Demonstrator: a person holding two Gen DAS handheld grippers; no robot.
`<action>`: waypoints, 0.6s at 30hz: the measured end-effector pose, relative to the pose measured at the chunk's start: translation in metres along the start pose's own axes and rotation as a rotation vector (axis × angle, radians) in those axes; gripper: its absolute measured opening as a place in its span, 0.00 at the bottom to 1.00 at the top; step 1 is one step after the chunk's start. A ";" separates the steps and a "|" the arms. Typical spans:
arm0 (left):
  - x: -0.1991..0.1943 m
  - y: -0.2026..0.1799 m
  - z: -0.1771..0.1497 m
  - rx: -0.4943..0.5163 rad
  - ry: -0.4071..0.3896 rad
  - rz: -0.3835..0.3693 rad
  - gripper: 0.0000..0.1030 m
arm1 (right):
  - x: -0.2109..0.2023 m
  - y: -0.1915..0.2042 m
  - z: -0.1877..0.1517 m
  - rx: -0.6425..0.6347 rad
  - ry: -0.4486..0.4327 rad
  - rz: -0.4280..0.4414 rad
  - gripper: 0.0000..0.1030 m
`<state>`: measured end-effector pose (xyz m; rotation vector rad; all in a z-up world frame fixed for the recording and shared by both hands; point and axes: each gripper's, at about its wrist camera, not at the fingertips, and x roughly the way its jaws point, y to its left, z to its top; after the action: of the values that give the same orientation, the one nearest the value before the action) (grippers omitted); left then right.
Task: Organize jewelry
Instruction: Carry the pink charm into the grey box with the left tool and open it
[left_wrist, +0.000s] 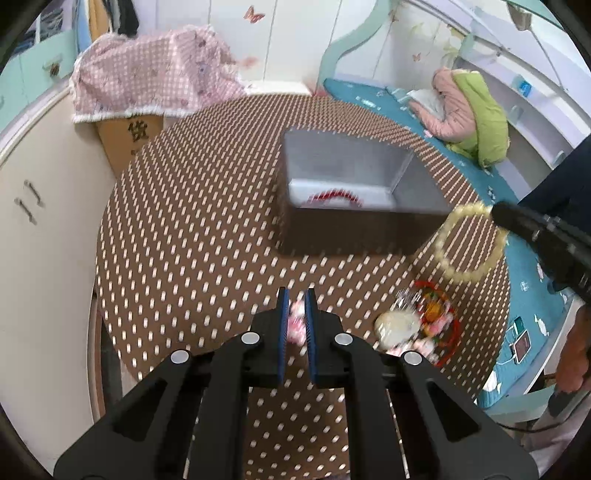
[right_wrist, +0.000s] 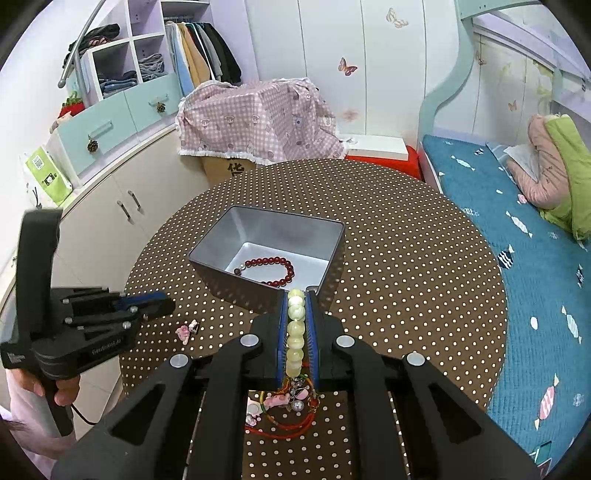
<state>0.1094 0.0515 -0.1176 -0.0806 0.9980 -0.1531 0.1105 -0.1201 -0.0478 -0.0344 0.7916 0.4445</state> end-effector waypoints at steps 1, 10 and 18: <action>0.001 0.004 -0.005 -0.015 0.012 -0.001 0.09 | 0.001 0.000 -0.001 0.003 0.003 -0.001 0.08; 0.009 0.010 -0.015 -0.025 0.020 -0.020 0.25 | 0.004 0.001 -0.002 0.004 0.014 0.008 0.08; 0.042 -0.009 -0.005 0.043 0.071 0.028 0.21 | 0.005 0.001 -0.005 0.002 0.024 0.005 0.08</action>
<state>0.1269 0.0357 -0.1541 -0.0216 1.0660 -0.1528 0.1101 -0.1187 -0.0543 -0.0358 0.8158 0.4490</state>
